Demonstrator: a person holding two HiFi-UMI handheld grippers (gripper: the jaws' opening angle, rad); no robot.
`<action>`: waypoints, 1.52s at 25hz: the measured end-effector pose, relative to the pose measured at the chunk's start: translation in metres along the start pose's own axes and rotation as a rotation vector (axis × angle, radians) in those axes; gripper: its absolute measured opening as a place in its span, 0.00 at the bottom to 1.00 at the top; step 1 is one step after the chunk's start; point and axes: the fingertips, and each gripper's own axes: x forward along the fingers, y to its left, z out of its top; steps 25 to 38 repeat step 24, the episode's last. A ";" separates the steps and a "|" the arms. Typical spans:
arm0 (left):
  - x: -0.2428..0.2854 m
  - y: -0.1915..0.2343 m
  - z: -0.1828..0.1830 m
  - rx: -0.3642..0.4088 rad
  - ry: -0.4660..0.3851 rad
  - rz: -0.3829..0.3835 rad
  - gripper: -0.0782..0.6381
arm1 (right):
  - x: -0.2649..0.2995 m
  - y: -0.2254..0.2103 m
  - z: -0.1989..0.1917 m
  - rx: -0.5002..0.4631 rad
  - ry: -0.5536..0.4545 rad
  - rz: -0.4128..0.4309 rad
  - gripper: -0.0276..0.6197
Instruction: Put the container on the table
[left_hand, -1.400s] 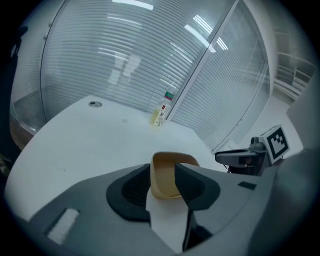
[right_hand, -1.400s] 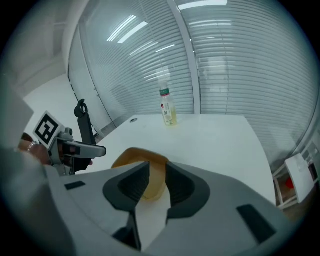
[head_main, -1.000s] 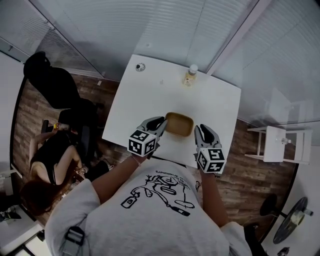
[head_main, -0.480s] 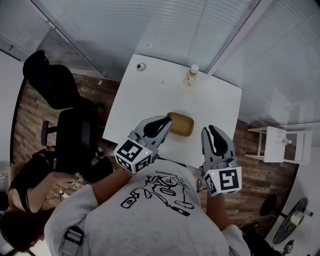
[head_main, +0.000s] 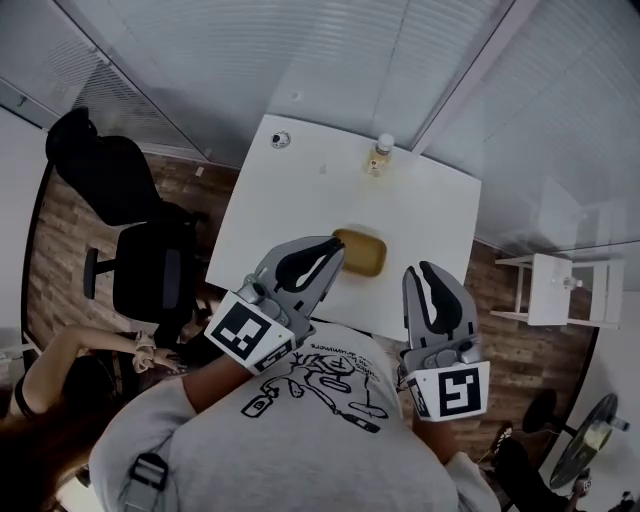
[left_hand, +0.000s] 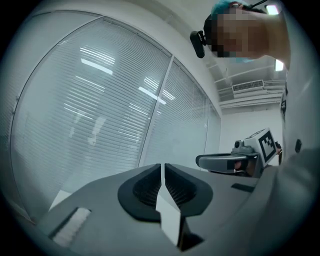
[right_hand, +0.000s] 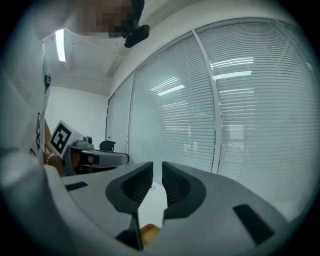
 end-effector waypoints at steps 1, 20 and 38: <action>0.000 0.000 0.000 -0.002 0.001 0.000 0.14 | 0.000 0.000 0.000 0.001 -0.001 -0.003 0.12; 0.005 -0.002 -0.008 -0.044 0.028 -0.017 0.14 | 0.002 -0.001 0.000 0.014 0.009 0.003 0.12; 0.010 -0.003 -0.010 -0.052 0.034 -0.020 0.14 | 0.003 -0.007 -0.001 0.016 0.010 0.003 0.12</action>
